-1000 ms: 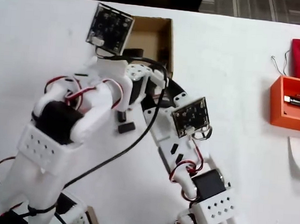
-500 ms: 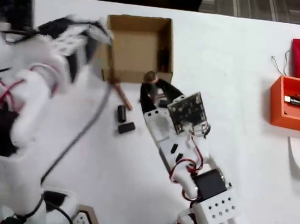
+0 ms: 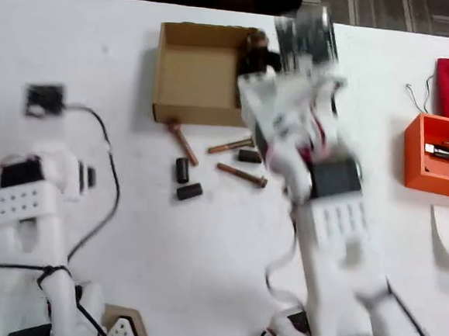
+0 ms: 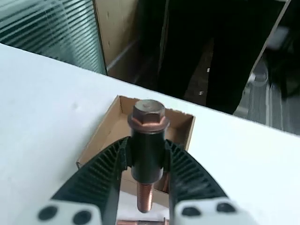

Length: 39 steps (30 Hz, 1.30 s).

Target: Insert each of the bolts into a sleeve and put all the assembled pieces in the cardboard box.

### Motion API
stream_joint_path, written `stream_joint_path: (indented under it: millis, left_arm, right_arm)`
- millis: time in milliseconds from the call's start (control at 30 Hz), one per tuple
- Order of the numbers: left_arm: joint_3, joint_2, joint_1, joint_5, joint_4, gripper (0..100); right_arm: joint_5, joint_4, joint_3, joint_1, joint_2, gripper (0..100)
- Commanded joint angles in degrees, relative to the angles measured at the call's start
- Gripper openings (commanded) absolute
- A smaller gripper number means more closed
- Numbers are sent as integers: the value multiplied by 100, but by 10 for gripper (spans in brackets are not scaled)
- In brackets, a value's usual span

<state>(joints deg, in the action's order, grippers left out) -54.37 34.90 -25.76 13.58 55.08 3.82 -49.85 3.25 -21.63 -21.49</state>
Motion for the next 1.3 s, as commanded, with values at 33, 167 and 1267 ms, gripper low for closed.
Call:
stream_joint_path:
  millis: [33,167,1267]
  left_arm:
    - [-1578,35,-53,1521,-2321,199]
    - [-2044,44,-70,1565,-2857,199]
    - [-2035,0,-35,1565,-2892,199]
  right_arm:
    - [-202,-699,-2787,57,2404,21]
    - [-202,-1367,-4949,75,4541,21]
    - [-545,-796,-7930,224,8857,20]
